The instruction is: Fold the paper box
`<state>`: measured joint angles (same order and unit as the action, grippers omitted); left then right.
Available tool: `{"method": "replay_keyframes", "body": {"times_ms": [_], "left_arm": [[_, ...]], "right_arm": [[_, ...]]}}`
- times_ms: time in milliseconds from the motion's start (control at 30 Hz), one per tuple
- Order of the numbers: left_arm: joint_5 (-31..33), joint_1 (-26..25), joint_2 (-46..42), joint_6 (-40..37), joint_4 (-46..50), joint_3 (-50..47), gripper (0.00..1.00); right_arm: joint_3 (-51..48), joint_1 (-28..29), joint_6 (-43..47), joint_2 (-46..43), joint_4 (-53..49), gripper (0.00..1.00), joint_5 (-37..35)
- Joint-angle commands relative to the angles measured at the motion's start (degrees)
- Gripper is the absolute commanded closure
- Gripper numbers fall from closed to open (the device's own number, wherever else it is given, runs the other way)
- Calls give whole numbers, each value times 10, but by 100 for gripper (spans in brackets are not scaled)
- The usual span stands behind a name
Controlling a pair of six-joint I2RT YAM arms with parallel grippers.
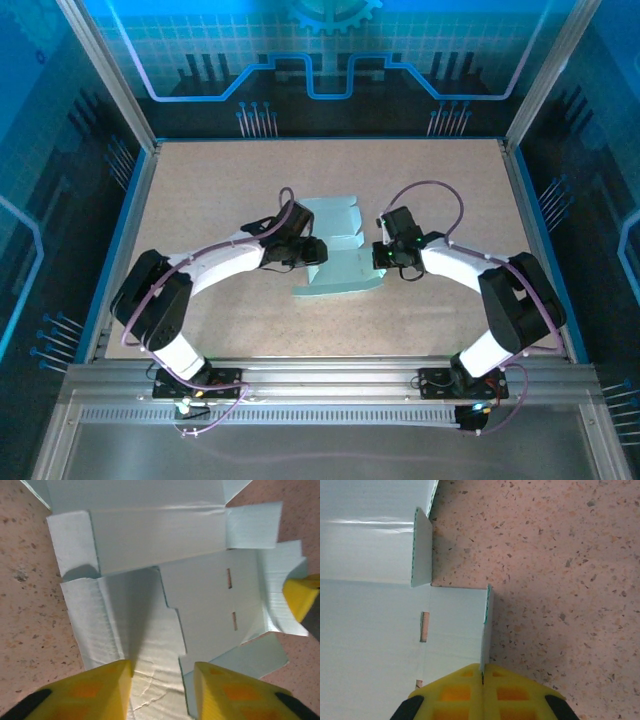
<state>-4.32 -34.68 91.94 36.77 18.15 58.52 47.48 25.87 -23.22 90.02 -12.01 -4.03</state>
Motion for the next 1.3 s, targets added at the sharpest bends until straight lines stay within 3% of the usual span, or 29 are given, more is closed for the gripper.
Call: {"method": "replay_keyframes", "body": {"times_ms": [0, 233, 333, 433, 500, 600, 733, 833, 867, 933, 1000, 1033, 1100, 1267], "left_arm": [[28, -1, -59, -11, -5, -23, 52], [50, 10, -109, -2, -14, -60, 20], [44, 10, -110, -5, -17, -51, 10], [43, 10, -106, -20, -11, -30, 8], [35, 12, -96, -43, -10, -11, 8], [14, 23, -70, -67, 17, 32, 7], [-35, 47, -32, -74, 11, 62, 7], [-62, 61, 15, -76, 11, 86, 8], [-71, 64, 32, -77, 8, 92, 8], [-81, 68, 65, -79, 11, 110, 10], [-87, 75, 100, -82, 9, 126, 11], [-91, 79, 111, -80, 3, 131, 12], [-101, 88, 132, -77, -12, 139, 15], [-108, 106, 163, -84, -9, 154, 25]], "right_arm": [[8, 6, -10, -1, -6, 98, 12], [-9, 0, -108, -18, 3, 100, -17], [-11, 0, -94, -21, 22, 99, -3], [6, -4, -33, -16, 5, 98, 4], [25, -10, 64, -5, -2, 94, 71], [74, -27, 153, 20, -43, 96, 108], [155, -69, 239, 73, -112, 97, 210], [230, -88, 294, 129, -164, 97, 246], [259, -91, 314, 148, -188, 94, 256], [310, -92, 333, 178, -229, 74, 249], [336, -93, 309, 182, -234, 35, 217], [334, -94, 286, 173, -224, 27, 206], [300, -95, 212, 132, -182, 18, 172], [128, -74, -17, -11, -56, 16, 80]]}}
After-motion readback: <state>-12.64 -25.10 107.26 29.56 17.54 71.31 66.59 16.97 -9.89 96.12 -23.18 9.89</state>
